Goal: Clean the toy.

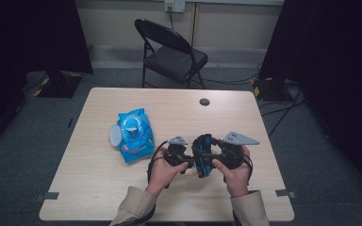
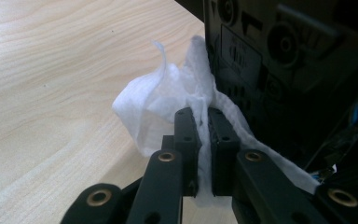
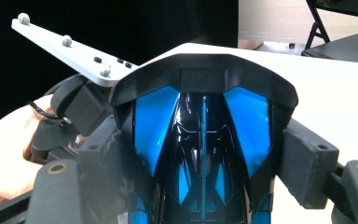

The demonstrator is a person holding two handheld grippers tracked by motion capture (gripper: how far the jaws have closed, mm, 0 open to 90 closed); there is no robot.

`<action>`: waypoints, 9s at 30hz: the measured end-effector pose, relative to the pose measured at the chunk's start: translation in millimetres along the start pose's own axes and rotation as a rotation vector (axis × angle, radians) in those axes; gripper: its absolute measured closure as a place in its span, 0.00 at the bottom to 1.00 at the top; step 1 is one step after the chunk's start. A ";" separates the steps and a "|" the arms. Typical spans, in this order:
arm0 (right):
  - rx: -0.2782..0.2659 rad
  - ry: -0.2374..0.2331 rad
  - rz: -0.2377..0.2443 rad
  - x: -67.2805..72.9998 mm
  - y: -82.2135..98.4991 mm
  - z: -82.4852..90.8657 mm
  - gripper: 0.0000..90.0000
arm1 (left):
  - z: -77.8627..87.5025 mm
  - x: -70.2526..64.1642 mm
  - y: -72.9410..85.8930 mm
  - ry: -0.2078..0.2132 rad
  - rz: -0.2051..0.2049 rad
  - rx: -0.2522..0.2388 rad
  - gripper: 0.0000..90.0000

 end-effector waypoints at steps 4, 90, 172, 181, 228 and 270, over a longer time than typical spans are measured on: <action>-0.008 -0.003 -0.003 -1.2 -1.6 -1.2 0.29 | -0.4 0.8 1.2 0.001 0.006 0.002 0.94; -0.035 -0.016 -0.006 4.9 -8.7 0.5 0.28 | 10.0 -0.8 -9.7 -0.016 -0.006 -0.004 0.93; 0.111 0.288 -0.053 -100.1 15.1 -6.9 0.28 | 76.7 38.0 70.3 -0.170 -0.053 0.122 0.92; 0.166 0.311 -0.044 -105.2 19.0 -25.7 0.28 | 74.7 38.4 70.8 -0.165 -0.058 0.127 0.92; 0.283 0.340 -0.064 -125.0 33.5 -53.1 0.27 | 70.6 40.1 72.2 -0.160 -0.088 0.130 0.88; 0.242 0.263 -0.035 -99.4 20.1 -9.6 0.21 | 92.2 31.9 46.5 -0.228 -0.152 0.090 0.27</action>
Point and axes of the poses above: each handheld gripper's, and its own axes: z roughly backward along the jaws, y roughly out of its underside, x roughly to its left, the point moved 3 cm from there along -z, roughly forward along the jaws, and after that the axes turned 9 degrees about -z, right-handed, at the moved point
